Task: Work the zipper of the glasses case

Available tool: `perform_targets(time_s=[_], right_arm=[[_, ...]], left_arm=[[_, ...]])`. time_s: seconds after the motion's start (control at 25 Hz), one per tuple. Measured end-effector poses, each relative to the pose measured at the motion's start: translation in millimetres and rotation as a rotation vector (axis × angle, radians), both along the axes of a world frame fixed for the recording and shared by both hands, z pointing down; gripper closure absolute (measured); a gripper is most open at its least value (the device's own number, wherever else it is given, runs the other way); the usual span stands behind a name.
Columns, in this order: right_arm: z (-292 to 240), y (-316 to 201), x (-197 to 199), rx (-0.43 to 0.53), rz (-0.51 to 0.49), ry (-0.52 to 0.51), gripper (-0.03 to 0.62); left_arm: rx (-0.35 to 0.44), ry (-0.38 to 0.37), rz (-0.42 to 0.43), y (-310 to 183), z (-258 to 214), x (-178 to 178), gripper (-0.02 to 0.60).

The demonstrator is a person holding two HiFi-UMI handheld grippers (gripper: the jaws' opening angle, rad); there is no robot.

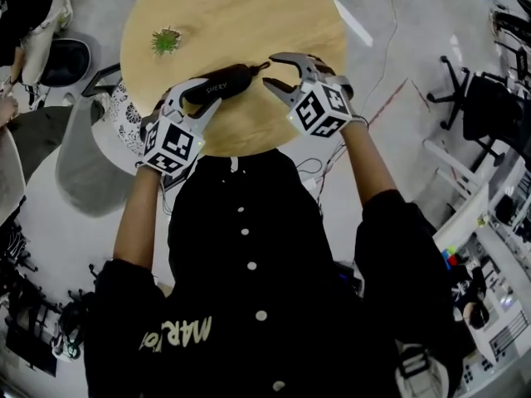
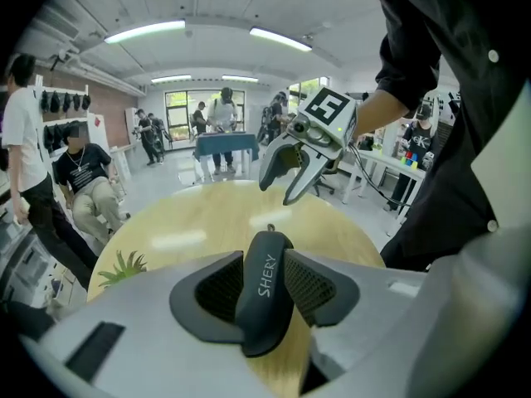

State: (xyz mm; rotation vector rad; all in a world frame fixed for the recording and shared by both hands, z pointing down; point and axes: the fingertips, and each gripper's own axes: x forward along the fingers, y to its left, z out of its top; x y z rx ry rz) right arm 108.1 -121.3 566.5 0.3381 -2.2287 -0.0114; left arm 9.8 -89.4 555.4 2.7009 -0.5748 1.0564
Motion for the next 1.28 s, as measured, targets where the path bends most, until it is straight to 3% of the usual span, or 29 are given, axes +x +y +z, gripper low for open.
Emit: perform_targets(time_s=[0.24, 0.36, 0.6, 0.76, 0.92, 1.04, 1.28], right_arm=[[21.9, -2.6, -5.0, -0.033, -0.147, 0.071, 0.398], [33.5, -4.6, -9.1, -0.007, -0.273, 0.142, 0.403], [54.3, -14.0, -23.9, 0.052, -0.546, 0.244, 0.432], [68.2, -15.4, -31.7, 0.012, -0.754, 0.276, 0.406], [75.9, -7.5, -35.7, -0.056, -0.948, 0.309, 0.468], [82.3, -0.2, -35.8, -0.14, -1.046, 0.364, 0.463], [89.7, 0.1, -42.7, -0.151, -1.195, 0.414, 0.506]], left_arm=[[-0.059, -0.083, 0.037, 0.7, 23.5, 1.7, 0.43], [-0.067, -0.13, 0.052, 5.3, 36.3, -0.8, 0.43], [-0.061, -0.129, 0.034, 7.1, 41.4, -0.4, 0.43], [-0.077, -0.134, 0.031, 4.7, 42.7, 0.5, 0.43], [-0.079, -0.145, 0.036, 5.4, 43.7, 0.5, 0.43], [-0.086, -0.145, 0.027, 5.4, 43.4, -0.1, 0.43], [-0.098, -0.158, 0.02, 3.8, 45.0, -0.6, 0.43]])
